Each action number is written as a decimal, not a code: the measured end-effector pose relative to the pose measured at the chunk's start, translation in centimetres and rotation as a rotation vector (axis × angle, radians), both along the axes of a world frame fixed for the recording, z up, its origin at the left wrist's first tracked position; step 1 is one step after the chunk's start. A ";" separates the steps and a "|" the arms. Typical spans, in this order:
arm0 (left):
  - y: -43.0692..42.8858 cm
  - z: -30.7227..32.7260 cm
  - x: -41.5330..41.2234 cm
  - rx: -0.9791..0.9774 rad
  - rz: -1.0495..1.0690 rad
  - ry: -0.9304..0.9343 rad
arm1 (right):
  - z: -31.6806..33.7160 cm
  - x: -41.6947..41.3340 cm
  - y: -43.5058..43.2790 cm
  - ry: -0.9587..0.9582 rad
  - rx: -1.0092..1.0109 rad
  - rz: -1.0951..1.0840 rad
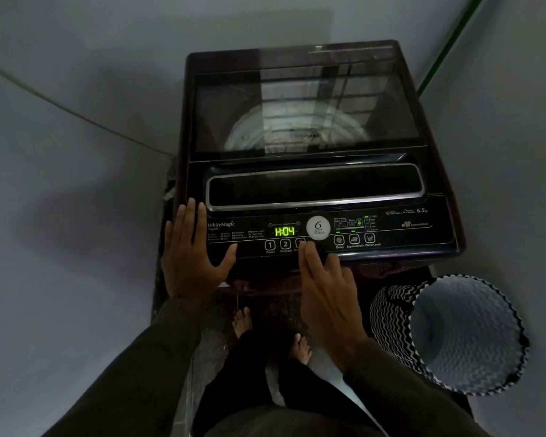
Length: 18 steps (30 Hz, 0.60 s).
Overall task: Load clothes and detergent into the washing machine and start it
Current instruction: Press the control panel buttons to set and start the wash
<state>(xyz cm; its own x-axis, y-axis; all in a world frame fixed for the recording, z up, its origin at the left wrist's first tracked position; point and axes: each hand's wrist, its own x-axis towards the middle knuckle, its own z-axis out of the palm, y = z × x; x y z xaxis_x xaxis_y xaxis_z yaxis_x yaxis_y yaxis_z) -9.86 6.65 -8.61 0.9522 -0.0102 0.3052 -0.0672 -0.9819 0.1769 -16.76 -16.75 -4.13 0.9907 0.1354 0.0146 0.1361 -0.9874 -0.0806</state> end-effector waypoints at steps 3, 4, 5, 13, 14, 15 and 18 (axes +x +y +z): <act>0.0 -0.1 0.0 0.005 -0.003 -0.006 | 0.3 0.4 -0.2 -0.027 -0.015 0.028; 0.0 -0.1 0.0 0.006 -0.003 -0.004 | 0.3 0.5 -0.3 -0.025 -0.005 0.027; 0.0 -0.1 0.1 0.006 -0.003 -0.001 | 0.3 0.5 -0.4 -0.016 0.011 0.021; 0.3 -0.2 0.1 0.008 -0.012 -0.002 | 0.5 0.1 -0.9 0.067 0.095 -0.010; 0.3 -0.2 0.1 0.010 -0.013 0.001 | 0.5 0.0 -0.9 0.068 0.106 -0.014; 0.3 -0.2 0.1 0.012 -0.013 0.005 | 0.4 0.0 -0.8 0.068 0.115 -0.020; 0.3 -0.2 0.1 0.008 -0.012 0.009 | 0.3 0.1 -0.6 0.062 0.134 -0.028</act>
